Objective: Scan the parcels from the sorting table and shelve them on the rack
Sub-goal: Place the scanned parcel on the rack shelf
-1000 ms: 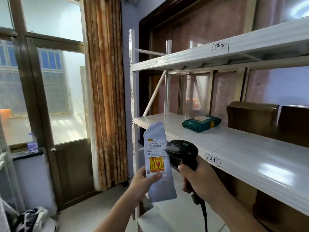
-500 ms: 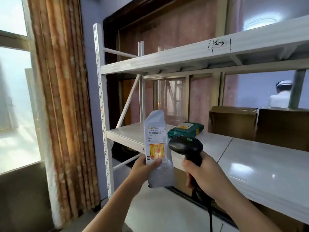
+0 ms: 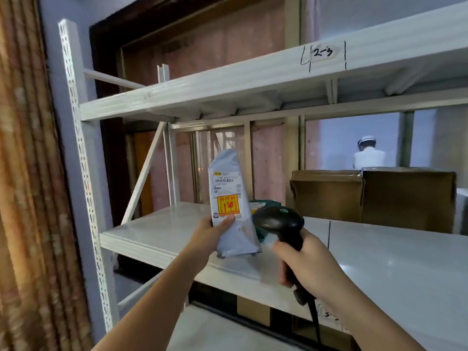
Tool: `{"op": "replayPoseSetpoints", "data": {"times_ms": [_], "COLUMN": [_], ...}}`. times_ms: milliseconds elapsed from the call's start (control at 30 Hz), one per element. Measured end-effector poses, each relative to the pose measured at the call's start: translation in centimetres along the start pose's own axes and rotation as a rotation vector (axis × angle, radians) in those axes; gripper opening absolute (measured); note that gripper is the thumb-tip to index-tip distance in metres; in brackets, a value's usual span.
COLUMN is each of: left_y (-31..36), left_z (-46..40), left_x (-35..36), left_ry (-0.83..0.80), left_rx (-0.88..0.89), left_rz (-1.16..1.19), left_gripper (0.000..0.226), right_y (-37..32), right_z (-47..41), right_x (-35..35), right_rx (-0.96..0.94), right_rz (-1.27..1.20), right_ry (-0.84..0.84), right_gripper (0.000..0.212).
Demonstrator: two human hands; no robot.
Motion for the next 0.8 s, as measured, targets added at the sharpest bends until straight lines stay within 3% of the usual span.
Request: {"op": "replayPoseSetpoints", "data": {"times_ms": [433, 667, 800], "left_y": [-5.7, -6.4, -8.7], "left_z": [-10.7, -15.9, -18.2], "left_x": [-7.4, -9.6, -9.0], "left_ry": [0.061, -0.066, -0.115], "left_rx": [-0.056, -0.111, -0.182], "left_rz": [0.050, -0.030, -0.054], "left_gripper": [0.034, 0.024, 0.039], "right_y": [-1.3, -3.5, -3.3], "right_z": [-6.1, -7.6, -7.2], "right_x": [6.3, 8.6, 9.8], "right_rx": [0.102, 0.153, 0.202], "right_rz": [0.017, -0.030, -0.054], "right_ry": [0.100, 0.248, 0.330], "right_gripper": [0.007, 0.014, 0.015]}}
Point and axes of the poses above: each hand's wrist, its own z-axis away from the middle knuckle, its own x-axis out of the palm, y = z × x, the point moved 8 cm from there along -z, towards the middle knuckle, and after that the axes turned 14 degrees about x, right-handed, at the moved point
